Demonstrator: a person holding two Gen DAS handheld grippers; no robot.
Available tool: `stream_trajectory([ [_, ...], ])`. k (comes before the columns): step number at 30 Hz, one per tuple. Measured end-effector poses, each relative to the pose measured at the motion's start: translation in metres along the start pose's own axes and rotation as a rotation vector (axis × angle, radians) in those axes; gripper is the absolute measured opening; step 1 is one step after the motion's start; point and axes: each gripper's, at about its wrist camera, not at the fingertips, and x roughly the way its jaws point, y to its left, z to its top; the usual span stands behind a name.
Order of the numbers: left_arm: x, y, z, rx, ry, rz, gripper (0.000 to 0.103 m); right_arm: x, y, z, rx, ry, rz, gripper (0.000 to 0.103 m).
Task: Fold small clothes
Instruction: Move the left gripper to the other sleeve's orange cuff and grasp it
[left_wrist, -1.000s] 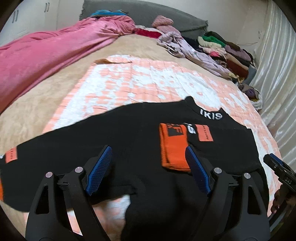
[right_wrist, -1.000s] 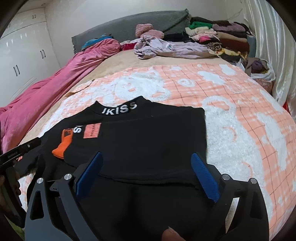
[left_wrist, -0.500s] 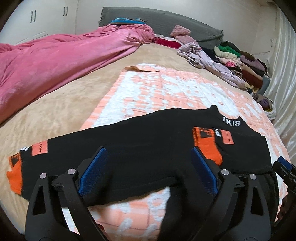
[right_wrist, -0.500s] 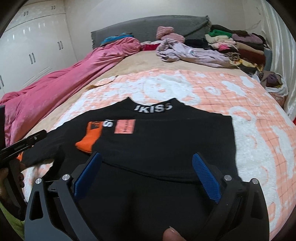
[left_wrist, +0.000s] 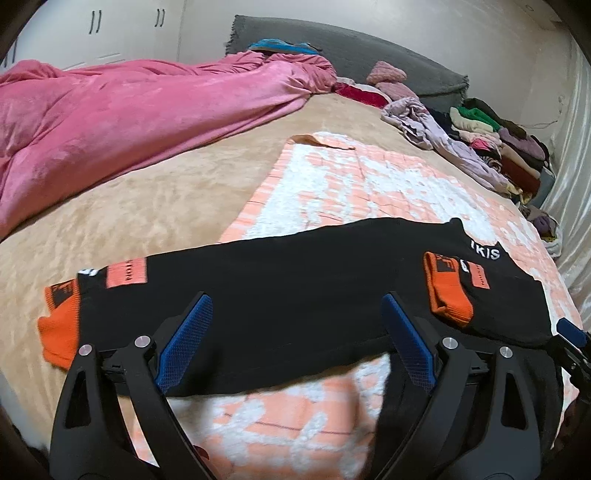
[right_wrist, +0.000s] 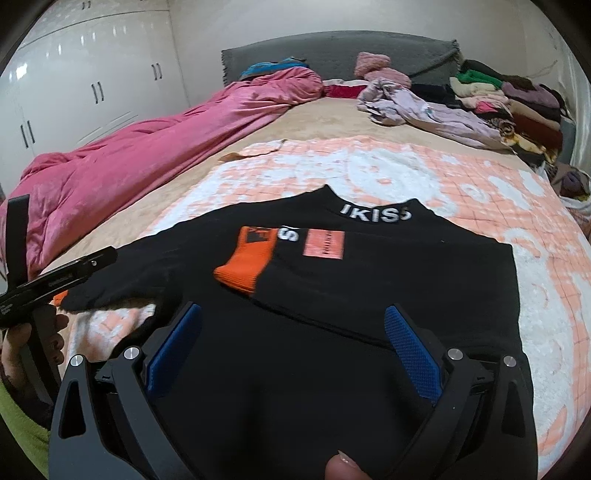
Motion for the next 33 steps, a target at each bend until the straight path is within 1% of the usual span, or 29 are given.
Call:
stream_trajectory([
  [6,-0.011,0.022,-0.005,-0.019,-0.039,0.087,0.086,-0.002,0.021,0.003,-0.044,-0.006,0.016,0.098],
  [11,-0.016,0.053,-0.006,-0.110,-0.062,0.154,0.086,0.000,0.039,0.012,-0.080,-0.015,0.034,0.098],
  [15,-0.021,0.077,-0.010,-0.190,-0.064,0.216,0.086,0.006,0.060,0.019,-0.125,-0.023,0.054,0.098],
  [22,-0.033,0.112,-0.019,-0.324,-0.082,0.250,0.086,0.018,0.096,0.024,-0.179,-0.017,0.114,0.098],
  [28,-0.031,0.146,-0.029,-0.483,-0.067,0.242,0.086,0.025,0.122,0.028,-0.207,-0.010,0.150,0.098],
  [33,-0.032,0.160,-0.034,-0.556,-0.072,0.238,0.086,0.035,0.142,0.030,-0.237,0.000,0.173,0.098],
])
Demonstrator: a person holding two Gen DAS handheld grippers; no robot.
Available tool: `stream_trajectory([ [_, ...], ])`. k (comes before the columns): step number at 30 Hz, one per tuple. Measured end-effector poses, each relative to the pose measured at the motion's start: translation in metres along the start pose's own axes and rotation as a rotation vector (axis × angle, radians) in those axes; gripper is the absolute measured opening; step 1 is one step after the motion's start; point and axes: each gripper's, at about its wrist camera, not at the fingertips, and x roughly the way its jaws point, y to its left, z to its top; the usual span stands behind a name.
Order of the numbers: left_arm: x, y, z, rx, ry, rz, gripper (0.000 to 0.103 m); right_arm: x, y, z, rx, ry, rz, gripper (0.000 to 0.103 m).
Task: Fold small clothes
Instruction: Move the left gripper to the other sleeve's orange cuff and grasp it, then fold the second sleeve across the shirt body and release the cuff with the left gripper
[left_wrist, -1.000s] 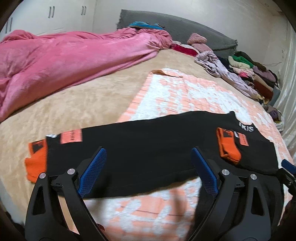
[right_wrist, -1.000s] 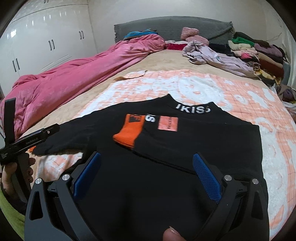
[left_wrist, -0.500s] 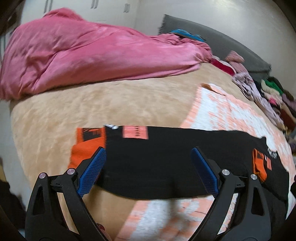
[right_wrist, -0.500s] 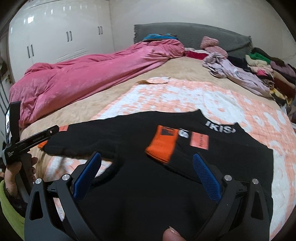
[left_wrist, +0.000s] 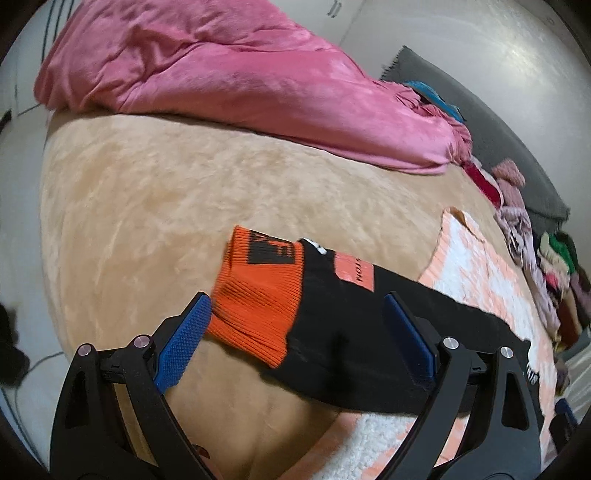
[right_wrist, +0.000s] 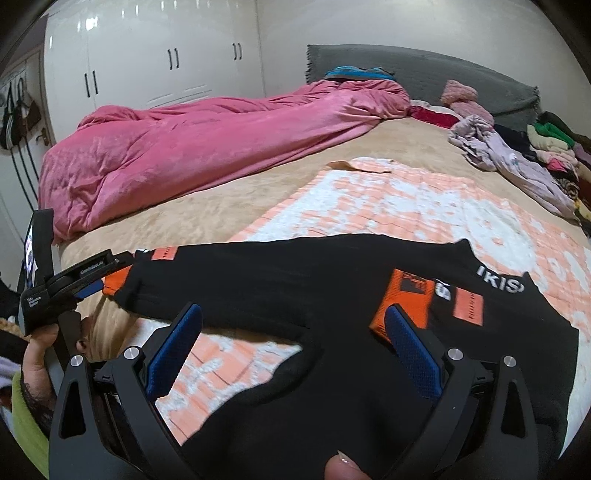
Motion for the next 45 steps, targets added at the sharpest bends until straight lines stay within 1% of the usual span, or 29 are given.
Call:
stream_trajectory([
  [2,0.003,0.004,0.000,-0.021,0.001,0.006,0.086,0.007,0.007,0.002,-0.008,0.010,0.017,0.098],
  [6,0.009,0.009,-0.002,-0.051,0.023,-0.016,0.086,0.022,0.023,0.005,-0.025,0.029,0.045,0.098],
  [8,0.012,0.010,-0.002,-0.055,0.029,-0.013,0.079,0.028,0.028,0.004,-0.027,0.038,0.056,0.098],
  [9,0.013,0.009,-0.003,-0.049,0.024,0.005,0.072,0.032,0.029,0.003,-0.022,0.040,0.058,0.098],
  [10,0.013,0.008,-0.003,-0.044,0.022,0.009,0.062,0.034,0.028,0.002,-0.012,0.040,0.056,0.098],
  [11,0.014,0.007,-0.003,-0.039,0.022,0.011,0.058,0.038,0.024,-0.001,0.011,0.045,0.055,0.098],
  [13,0.016,0.006,-0.004,-0.028,0.027,0.013,0.032,0.042,0.016,-0.007,0.051,0.059,0.052,0.098],
  [14,0.017,0.005,-0.004,-0.023,0.031,0.008,0.026,0.043,0.012,-0.010,0.067,0.062,0.051,0.098],
  [15,0.016,0.003,-0.004,-0.011,0.031,0.000,0.018,0.042,0.008,-0.012,0.082,0.063,0.052,0.098],
  [17,0.013,-0.004,-0.005,0.024,0.017,-0.009,0.012,0.038,-0.001,-0.018,0.117,0.057,0.052,0.098],
  [19,0.006,-0.014,-0.006,0.073,-0.014,-0.030,0.011,0.032,-0.012,-0.022,0.143,0.051,0.048,0.098],
  [21,-0.001,-0.020,-0.006,0.098,-0.041,-0.088,0.011,0.026,-0.022,-0.025,0.163,0.045,0.032,0.098],
  [22,-0.007,-0.024,-0.007,0.119,-0.066,-0.114,0.011,0.024,-0.027,-0.026,0.172,0.042,0.026,0.098],
  [26,-0.022,-0.038,-0.012,0.173,-0.110,-0.163,0.011,0.005,-0.055,-0.034,0.225,0.026,-0.003,0.098],
  [27,-0.025,-0.042,-0.014,0.186,-0.112,-0.166,0.011,0.001,-0.061,-0.036,0.235,0.024,-0.008,0.098],
  [29,-0.030,-0.053,-0.018,0.205,-0.107,-0.199,0.011,-0.011,-0.077,-0.043,0.260,0.014,-0.027,0.098],
  [32,-0.041,-0.082,-0.029,0.265,-0.104,-0.243,0.011,-0.030,-0.101,-0.054,0.300,-0.006,-0.063,0.098],
  [34,-0.049,-0.101,-0.036,0.284,-0.083,-0.300,0.011,-0.042,-0.119,-0.061,0.330,-0.018,-0.085,0.098],
  [35,-0.052,-0.112,-0.040,0.305,-0.078,-0.317,0.011,-0.048,-0.128,-0.065,0.345,-0.024,-0.096,0.098],
  [36,-0.057,-0.127,-0.045,0.339,-0.082,-0.328,0.011,-0.056,-0.139,-0.069,0.362,-0.033,-0.111,0.098],
  [40,-0.064,-0.167,-0.062,0.422,-0.082,-0.350,0.011,-0.077,-0.167,-0.082,0.403,-0.058,-0.152,0.098],
  [45,-0.066,-0.207,-0.086,0.505,-0.048,-0.394,0.011,-0.095,-0.189,-0.093,0.447,-0.087,-0.171,0.098],
])
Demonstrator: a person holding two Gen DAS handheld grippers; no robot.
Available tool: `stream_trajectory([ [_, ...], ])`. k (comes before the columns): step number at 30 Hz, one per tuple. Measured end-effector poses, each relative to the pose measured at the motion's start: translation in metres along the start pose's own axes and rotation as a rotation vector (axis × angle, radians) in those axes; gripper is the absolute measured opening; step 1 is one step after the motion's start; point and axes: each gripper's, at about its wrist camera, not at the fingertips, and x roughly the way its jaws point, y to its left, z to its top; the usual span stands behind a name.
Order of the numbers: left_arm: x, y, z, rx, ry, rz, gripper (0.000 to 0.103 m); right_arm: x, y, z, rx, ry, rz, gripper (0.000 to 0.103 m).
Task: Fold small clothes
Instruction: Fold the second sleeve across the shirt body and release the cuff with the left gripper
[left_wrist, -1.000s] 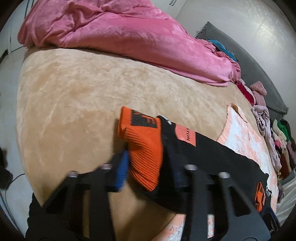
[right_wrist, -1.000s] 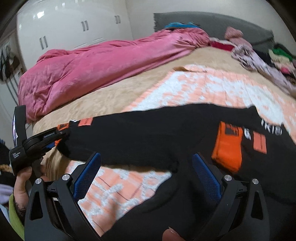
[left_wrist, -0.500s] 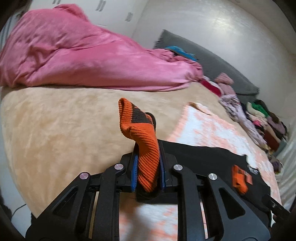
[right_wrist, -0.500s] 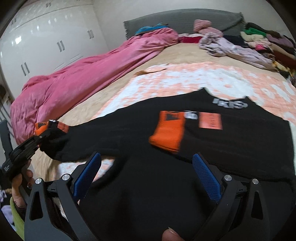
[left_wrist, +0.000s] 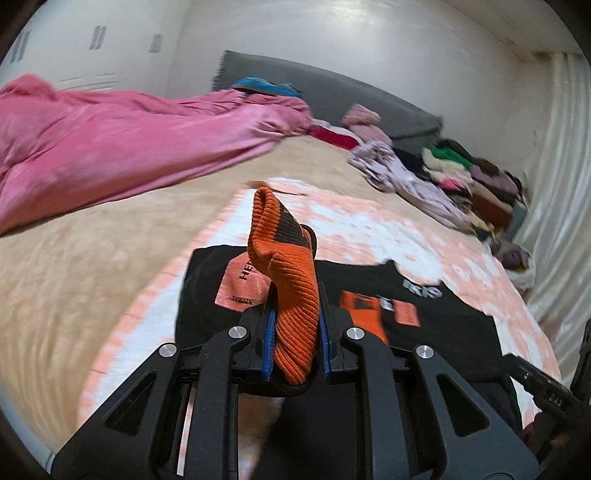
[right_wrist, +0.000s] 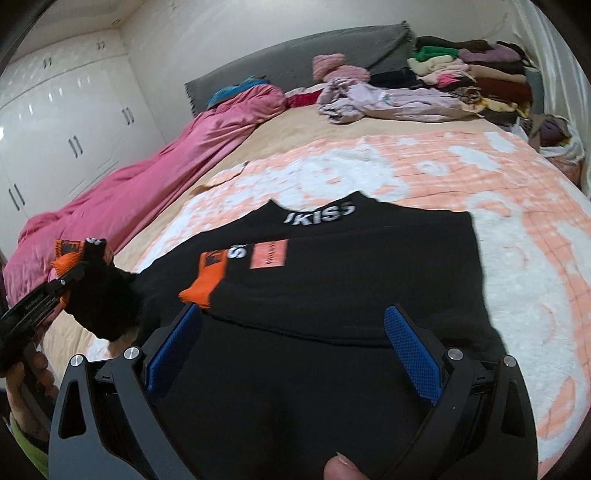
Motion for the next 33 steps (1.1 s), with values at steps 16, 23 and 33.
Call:
stream_trajectory([
  [16,0.044,-0.090,-0.033,0.163,0.138,-0.118,0.011,-0.030,-0.061,-0.004,0.103,-0.057,-0.056,0.098],
  [23,0.058,-0.109,-0.049,0.205,0.193,-0.169,0.011,-0.035,-0.068,-0.004,0.121,-0.071,-0.072,0.098],
  [33,0.074,-0.125,-0.078,0.270,0.294,-0.290,0.027,-0.030,-0.078,-0.006,0.159,-0.056,-0.105,0.098],
])
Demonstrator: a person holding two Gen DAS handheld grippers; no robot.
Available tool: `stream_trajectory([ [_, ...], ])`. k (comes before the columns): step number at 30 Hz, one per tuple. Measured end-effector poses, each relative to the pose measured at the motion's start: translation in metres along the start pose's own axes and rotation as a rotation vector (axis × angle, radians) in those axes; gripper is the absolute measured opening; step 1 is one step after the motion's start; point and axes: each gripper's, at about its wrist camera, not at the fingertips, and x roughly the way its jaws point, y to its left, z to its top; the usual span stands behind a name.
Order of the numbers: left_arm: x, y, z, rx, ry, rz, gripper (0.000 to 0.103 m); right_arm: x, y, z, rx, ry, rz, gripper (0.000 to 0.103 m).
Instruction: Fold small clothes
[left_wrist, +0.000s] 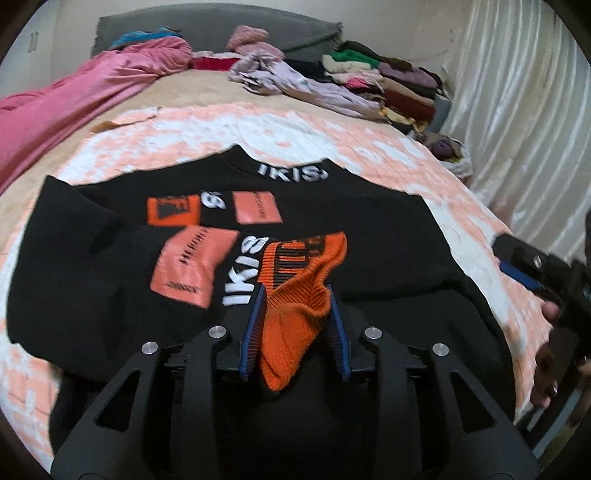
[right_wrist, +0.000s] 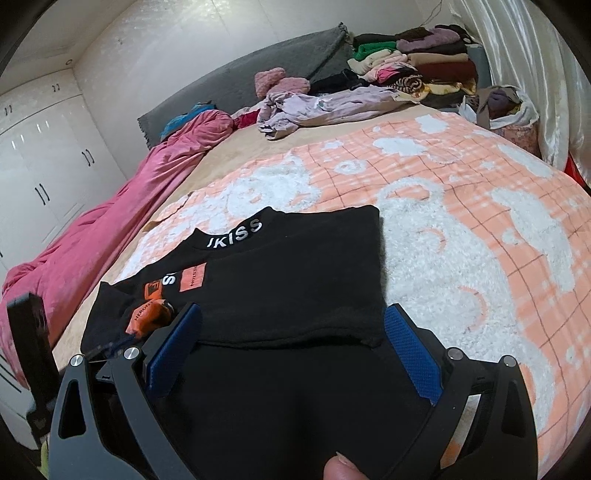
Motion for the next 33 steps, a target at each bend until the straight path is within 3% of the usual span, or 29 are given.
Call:
stream_trajectory([
  [7,-0.016,0.002,-0.010,0.019,-0.013,-0.068,0.039,0.008,0.012,-0.001,-0.019,0.018,0.006,0.098],
  [11,-0.028,0.016,-0.007,-0.011,-0.042,-0.059,0.041,0.019,0.023,-0.005,-0.033,0.050,0.025,0.098],
  [17,-0.052,0.062,0.004,-0.088,-0.143,0.088,0.045,0.042,0.054,-0.020,-0.070,0.144,0.101,0.098],
  [19,-0.059,0.080,0.006,-0.107,-0.167,0.162,0.056,0.051,0.068,-0.025,-0.089,0.176,0.129,0.098],
  [22,-0.067,0.108,0.008,-0.157,-0.184,0.230,0.058,0.066,0.085,-0.029,-0.087,0.221,0.165,0.098],
  [27,-0.079,0.143,0.005,-0.244,-0.206,0.281,0.061,0.083,0.100,-0.028,-0.071,0.243,0.161,0.098],
  [29,-0.080,0.154,0.003,-0.273,-0.207,0.307,0.062,0.090,0.103,-0.027,-0.067,0.249,0.157,0.090],
  [33,-0.078,0.163,0.000,-0.312,-0.198,0.311,0.063,0.099,0.108,-0.030,-0.096,0.255,0.127,0.060],
])
